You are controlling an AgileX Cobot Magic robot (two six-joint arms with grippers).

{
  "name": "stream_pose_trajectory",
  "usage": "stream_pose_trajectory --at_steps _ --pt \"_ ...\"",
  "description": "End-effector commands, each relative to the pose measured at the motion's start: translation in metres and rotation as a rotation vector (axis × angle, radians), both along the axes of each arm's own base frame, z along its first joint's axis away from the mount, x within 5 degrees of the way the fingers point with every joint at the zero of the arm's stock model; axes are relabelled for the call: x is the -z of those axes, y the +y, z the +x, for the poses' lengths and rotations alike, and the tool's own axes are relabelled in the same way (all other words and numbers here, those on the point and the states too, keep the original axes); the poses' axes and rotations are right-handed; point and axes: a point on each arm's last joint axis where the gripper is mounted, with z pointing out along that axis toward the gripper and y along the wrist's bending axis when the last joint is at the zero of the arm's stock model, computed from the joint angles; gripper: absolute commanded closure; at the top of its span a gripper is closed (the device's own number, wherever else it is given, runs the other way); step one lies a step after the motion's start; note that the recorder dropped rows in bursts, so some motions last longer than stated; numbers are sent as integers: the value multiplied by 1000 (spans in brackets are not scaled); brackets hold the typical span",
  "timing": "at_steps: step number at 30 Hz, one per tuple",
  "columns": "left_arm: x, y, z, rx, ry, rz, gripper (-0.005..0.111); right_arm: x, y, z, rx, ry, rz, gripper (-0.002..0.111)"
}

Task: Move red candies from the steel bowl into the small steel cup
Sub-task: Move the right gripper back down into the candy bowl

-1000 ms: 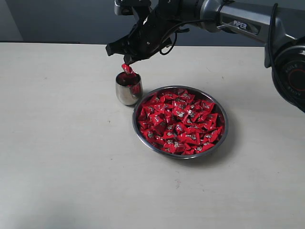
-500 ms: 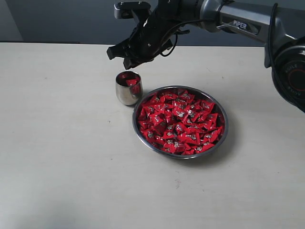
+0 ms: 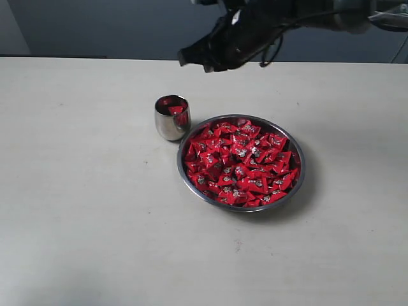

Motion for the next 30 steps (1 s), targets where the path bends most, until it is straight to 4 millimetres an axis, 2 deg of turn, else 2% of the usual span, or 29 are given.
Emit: stream_pose_trajectory --at_steps 1,4,6,14,17,21,25,30 --pt "0 0 0 5 -12 -5 106 12 -47 -15 92 -21 -4 109" --pt "0 0 0 5 -12 -5 106 21 -70 -27 134 -10 -16 109" --pt "0 0 0 5 -12 -5 106 27 -79 -36 143 11 -30 109" --pt "0 0 0 5 -12 -5 106 39 -86 -52 124 138 -94 109" --pt "0 0 0 5 -12 -5 106 38 -78 -55 124 147 -58 109" --pt "0 0 0 5 -12 -5 106 40 -57 -65 70 146 -14 109" --pt "0 0 0 5 -12 -5 106 51 -44 -72 45 177 -20 109" --pt "0 0 0 5 -12 -5 106 67 -40 -75 65 278 -20 109"
